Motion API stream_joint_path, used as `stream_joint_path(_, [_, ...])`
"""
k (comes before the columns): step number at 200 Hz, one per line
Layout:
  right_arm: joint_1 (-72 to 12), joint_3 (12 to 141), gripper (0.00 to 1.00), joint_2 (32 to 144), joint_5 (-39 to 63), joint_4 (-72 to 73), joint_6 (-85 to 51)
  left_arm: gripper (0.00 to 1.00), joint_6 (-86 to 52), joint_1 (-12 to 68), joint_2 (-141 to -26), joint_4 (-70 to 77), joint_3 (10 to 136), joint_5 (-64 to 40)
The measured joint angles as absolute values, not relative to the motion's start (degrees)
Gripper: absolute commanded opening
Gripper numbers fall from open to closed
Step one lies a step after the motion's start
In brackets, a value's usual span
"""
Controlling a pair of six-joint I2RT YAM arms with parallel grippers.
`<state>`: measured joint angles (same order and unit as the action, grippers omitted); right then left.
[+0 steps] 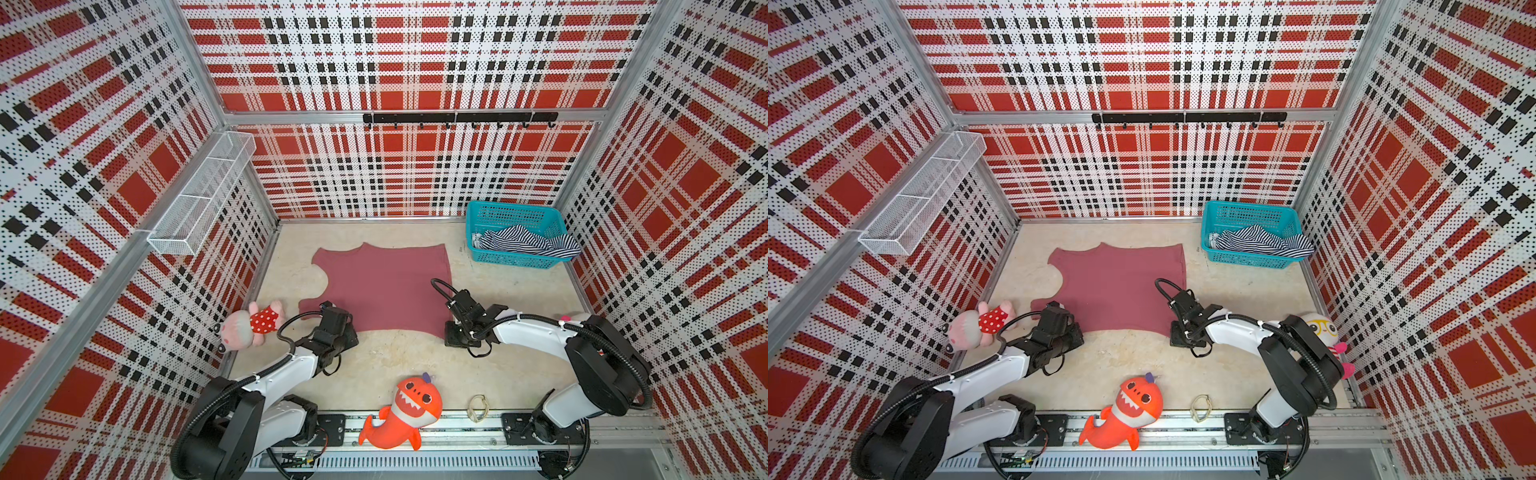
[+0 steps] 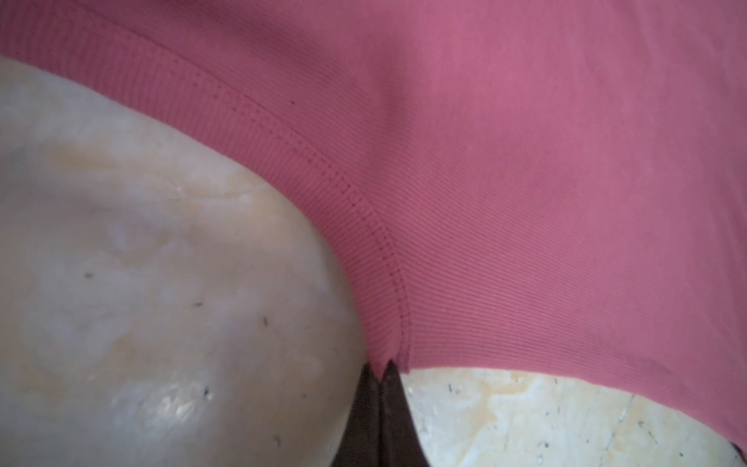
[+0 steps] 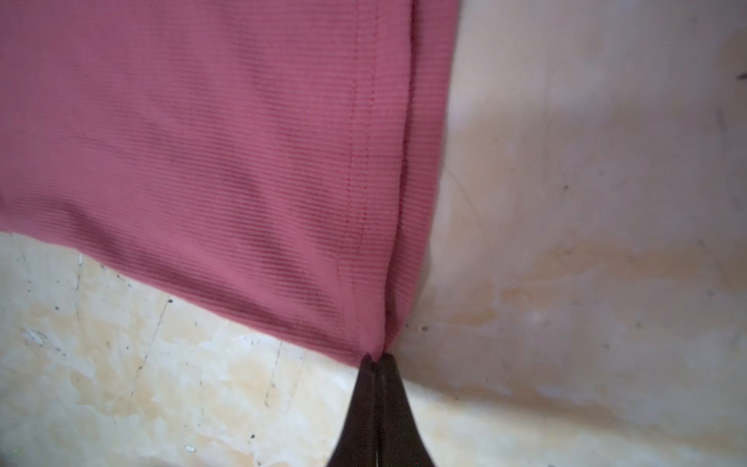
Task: Fold and stack tank tops
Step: Fold the tank top at the top-center of the table.
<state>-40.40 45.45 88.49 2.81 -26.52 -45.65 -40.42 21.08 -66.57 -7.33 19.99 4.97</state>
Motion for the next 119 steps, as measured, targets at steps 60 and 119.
stream_joint_path(60, [-40.40,45.30,0.00,81.32,4.78,-35.42,-43.48,0.00,-42.19,26.74,-62.61,-15.00,22.28,6.87])
stream_joint_path(119, [-39.90,50.48,0.00,80.60,4.47,-42.68,-39.13,0.00,-39.72,28.12,-64.62,-23.29,31.88,11.90])
